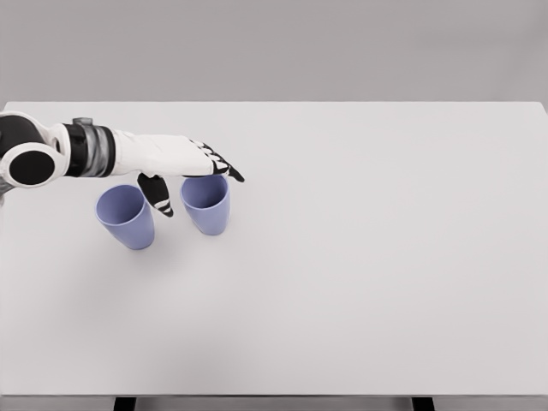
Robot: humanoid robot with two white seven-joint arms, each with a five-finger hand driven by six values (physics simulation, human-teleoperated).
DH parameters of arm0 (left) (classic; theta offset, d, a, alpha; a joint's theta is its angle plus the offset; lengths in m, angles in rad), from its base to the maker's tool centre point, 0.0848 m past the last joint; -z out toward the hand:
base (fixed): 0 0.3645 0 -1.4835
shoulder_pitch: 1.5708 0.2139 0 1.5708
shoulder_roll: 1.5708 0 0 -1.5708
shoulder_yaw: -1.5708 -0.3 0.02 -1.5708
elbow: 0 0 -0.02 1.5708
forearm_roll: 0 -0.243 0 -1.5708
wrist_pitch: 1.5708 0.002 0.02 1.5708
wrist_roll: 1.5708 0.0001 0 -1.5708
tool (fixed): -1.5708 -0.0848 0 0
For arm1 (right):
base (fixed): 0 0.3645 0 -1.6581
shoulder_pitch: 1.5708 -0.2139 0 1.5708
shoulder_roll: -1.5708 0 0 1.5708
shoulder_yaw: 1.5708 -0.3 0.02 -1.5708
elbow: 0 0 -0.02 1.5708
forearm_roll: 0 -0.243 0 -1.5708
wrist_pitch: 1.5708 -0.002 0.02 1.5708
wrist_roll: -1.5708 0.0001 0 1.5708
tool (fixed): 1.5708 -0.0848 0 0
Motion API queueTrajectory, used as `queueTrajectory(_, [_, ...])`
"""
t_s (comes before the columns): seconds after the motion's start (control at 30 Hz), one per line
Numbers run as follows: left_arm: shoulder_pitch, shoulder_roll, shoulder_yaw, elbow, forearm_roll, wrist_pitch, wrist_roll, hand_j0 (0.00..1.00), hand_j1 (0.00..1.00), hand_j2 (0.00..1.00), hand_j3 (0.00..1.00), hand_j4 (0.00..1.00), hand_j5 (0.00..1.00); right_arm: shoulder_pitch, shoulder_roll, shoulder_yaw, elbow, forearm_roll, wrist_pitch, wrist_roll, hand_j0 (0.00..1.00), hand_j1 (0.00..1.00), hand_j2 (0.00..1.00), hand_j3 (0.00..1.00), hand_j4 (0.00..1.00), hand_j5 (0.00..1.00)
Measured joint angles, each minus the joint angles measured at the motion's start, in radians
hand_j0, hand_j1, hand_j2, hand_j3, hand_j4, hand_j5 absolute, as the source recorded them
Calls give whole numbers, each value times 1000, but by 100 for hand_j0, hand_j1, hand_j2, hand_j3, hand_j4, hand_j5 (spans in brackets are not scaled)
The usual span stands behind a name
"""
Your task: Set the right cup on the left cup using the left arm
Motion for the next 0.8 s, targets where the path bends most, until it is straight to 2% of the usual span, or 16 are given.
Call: queueTrajectory(0.8, [20,-42,0,15,-40,4,0,99,99,99,99,99,99,0,0,0,0,0,0,0,100,100,100,100,100,100])
